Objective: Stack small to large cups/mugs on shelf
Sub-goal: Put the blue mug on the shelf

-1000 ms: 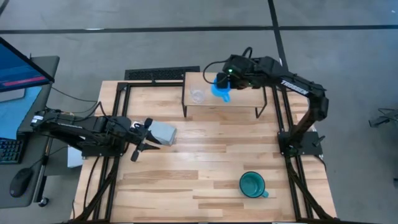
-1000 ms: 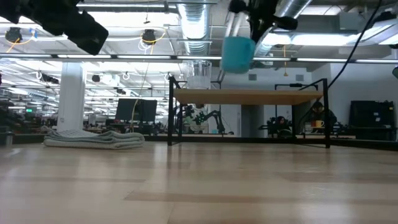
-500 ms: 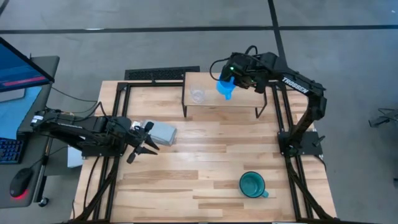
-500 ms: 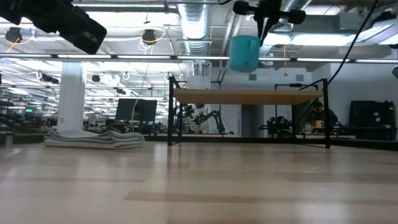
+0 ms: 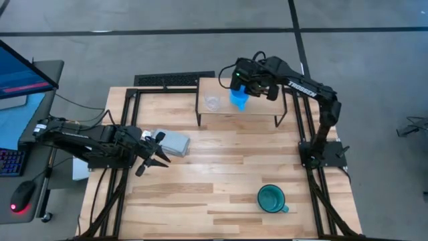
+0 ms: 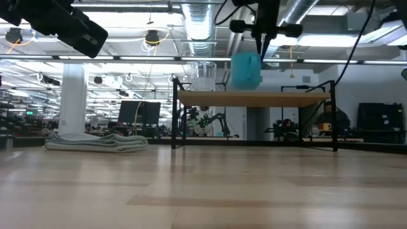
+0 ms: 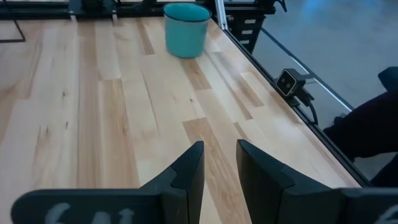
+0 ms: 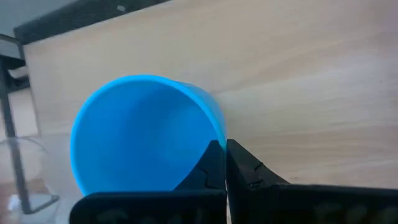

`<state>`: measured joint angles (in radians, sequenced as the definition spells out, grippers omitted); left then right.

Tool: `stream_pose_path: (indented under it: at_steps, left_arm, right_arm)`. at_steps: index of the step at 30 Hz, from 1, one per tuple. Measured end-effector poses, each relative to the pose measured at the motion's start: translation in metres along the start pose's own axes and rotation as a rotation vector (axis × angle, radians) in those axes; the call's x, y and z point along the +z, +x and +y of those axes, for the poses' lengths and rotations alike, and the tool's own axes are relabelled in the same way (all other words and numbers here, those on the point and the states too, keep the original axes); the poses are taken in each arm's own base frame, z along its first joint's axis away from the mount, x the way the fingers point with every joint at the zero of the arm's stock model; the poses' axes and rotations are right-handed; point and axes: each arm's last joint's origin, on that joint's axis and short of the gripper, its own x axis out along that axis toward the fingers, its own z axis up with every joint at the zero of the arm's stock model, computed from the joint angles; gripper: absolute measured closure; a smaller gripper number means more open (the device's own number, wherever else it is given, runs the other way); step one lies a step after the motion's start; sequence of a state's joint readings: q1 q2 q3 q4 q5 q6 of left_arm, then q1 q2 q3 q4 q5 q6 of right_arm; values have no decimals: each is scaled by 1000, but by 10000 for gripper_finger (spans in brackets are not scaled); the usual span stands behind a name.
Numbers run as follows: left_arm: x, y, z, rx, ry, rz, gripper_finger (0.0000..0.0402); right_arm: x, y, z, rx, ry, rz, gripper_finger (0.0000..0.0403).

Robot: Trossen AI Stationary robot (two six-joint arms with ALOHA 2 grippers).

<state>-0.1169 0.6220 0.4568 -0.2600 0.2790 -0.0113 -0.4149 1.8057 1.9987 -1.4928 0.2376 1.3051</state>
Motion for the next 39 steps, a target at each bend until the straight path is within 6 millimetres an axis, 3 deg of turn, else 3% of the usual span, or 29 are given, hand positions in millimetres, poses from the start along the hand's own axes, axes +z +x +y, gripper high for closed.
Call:
stream_pose_path:
  at_steps: [7,39]
  left_arm:
    - [0,0,0,-6,-6,5,317]
    - [-2,0,0,-8,11,22,317]
  right_arm:
    - [7,13,7,-24,14,51,397]
    - [12,13,3,-42,82,67,398]
